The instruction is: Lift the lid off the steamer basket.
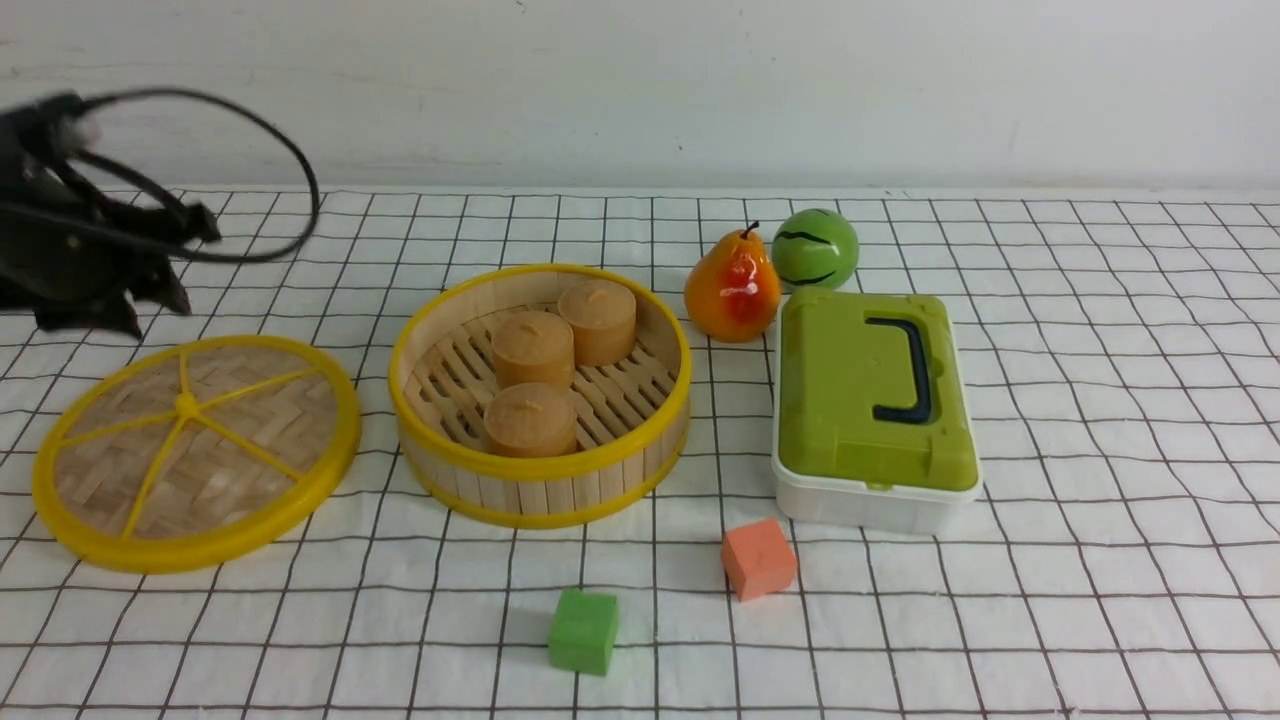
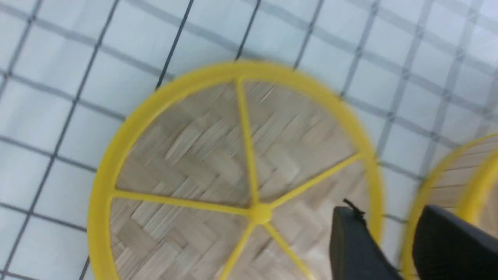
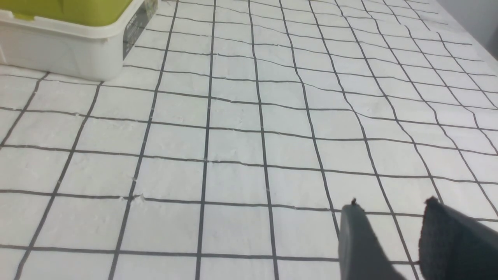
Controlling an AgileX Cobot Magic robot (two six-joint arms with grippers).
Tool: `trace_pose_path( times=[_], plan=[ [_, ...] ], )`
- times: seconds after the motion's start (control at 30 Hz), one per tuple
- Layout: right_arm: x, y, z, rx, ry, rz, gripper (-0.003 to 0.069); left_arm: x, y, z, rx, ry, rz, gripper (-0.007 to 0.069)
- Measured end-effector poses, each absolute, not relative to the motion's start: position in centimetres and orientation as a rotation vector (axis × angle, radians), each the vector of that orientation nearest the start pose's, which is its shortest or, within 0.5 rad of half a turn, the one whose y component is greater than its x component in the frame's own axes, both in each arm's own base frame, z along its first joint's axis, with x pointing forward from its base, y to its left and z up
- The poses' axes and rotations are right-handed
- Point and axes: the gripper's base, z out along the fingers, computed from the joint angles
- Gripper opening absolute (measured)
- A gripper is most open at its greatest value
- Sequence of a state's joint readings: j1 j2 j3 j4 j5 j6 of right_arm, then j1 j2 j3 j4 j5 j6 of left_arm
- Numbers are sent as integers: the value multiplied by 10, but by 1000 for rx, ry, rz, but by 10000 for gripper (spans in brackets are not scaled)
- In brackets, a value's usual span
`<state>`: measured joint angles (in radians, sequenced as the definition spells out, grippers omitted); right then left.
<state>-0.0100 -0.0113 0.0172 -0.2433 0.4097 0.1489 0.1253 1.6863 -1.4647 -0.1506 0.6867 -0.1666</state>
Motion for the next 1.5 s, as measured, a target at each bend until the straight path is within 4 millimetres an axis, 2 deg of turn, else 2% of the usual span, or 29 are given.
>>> trace_pose_path(
  times=[0.07, 0.13, 0.2, 0.27, 0.3, 0.33, 0.37, 0.47, 0.7, 0.83, 0.97, 1.1, 1.27, 1.3, 1.33, 1.37, 1.4, 1.5],
  plan=[
    [51, -9, 172, 4, 1890, -149, 240, 358, 33, 364, -390, 2240, -225, 125],
    [51, -9, 172, 4, 1890, -149, 240, 322, 24, 412, -308, 2102, -268, 15],
    [51, -9, 172, 4, 1890, -149, 240, 289, 16, 446, -229, 1993, -301, -13],
    [51, -9, 172, 4, 1890, -149, 240, 250, 5, 470, -139, 1891, -345, -13],
    [51, -9, 172, 4, 1890, -149, 240, 250, 5, 468, -144, 1895, -356, -13],
    [51, -9, 172, 4, 1890, -149, 240, 225, -2, 468, -85, 1862, -381, -13],
    [51, -9, 172, 4, 1890, -149, 240, 223, -4, 468, -82, 1857, -396, -13],
    [51, -9, 172, 4, 1890, -149, 240, 184, -15, 446, 21, 1830, -436, -13],
    [51, -9, 172, 4, 1890, -149, 240, 105, -31, 397, 133, 1721, -445, -13],
    [51, -9, 172, 4, 1890, -149, 240, 68, -37, 374, 174, 1671, -445, -13],
    [51, -9, 172, 4, 1890, -149, 240, 31, -34, 358, 214, 1544, -288, -13],
    [51, -9, 172, 4, 1890, -149, 240, 23, -25, 345, 173, 1457, -146, -13],
    [51, -9, 172, 4, 1890, -149, 240, 29, -7, 298, 29, 1313, -45, -13],
    [51, -9, 172, 4, 1890, -149, 240, 31, -6, 293, 28, 1319, -25, -13],
    [51, -9, 172, 4, 1890, -149, 240, 38, -3, 276, 10, 1358, -4, -13],
    [51, -9, 172, 4, 1890, -149, 240, 40, -3, 271, 5, 1372, -3, -13],
    [51, -9, 172, 4, 1890, -149, 240, 47, -2, 246, -31, 1461, -30, -13],
    [51, -9, 172, 4, 1890, -149, 240, 52, -2, 217, -102, 1599, -109, -13]
  ],
)
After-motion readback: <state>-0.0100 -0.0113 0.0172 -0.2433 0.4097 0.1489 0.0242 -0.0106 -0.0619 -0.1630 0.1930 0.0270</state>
